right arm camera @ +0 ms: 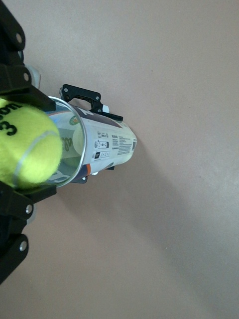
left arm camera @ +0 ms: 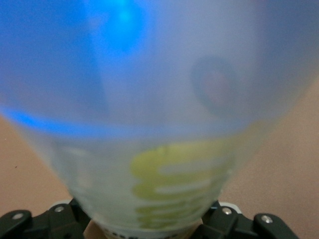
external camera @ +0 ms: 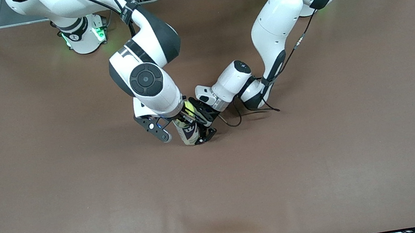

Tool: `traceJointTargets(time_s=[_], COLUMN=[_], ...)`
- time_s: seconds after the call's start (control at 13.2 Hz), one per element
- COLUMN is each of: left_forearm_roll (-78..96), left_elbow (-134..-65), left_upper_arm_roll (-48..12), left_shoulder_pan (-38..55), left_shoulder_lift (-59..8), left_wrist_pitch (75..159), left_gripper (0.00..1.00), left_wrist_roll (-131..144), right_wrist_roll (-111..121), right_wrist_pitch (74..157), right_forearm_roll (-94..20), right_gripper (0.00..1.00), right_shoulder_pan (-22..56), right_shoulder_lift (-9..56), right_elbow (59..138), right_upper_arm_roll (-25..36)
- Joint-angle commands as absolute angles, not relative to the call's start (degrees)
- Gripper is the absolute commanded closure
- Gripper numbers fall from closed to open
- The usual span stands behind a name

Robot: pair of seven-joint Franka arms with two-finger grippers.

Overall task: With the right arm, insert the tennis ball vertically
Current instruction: 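Lower the second ball into the can and open the right gripper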

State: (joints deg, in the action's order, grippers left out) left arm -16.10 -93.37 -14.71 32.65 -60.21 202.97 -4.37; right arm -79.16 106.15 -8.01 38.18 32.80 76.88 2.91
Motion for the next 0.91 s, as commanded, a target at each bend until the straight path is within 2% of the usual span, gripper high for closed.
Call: traceJointTargets(time_s=[0.0,0.08,0.15,0.84], left_forearm_roll=[-16.70,-16.70,-16.70,-16.61], left_elbow=[-93.34,-93.34,-93.34,-93.34], left_upper_arm_roll=[-14.68,-14.76,-14.68,-14.68], left_shoulder_pan=[32.52,32.52,32.61,32.61], left_shoulder_lift=[-60.12,-60.12,-60.12,-60.20], left_wrist_pitch=[203.55,203.55,203.55,203.55], left_gripper=[0.14,0.14,0.14,0.12], left_wrist_roll=[-4.22,-4.13,-4.22,-4.13], right_wrist_roll=[-79.89,-79.98,-80.15,-79.63], right_wrist_pitch=[105.91,106.52,106.61,106.35], right_forearm_roll=[-8.09,-8.09,-8.09,-8.09], right_gripper=[0.70,0.22,0.00,0.00], right_shoulder_pan=[37.71,37.71,37.79,37.62], right_shoulder_lift=[33.66,33.75,33.75,33.58], right_elbow=[74.80,74.71,74.71,74.71], right_upper_arm_roll=[2.99,2.99,2.99,3.08])
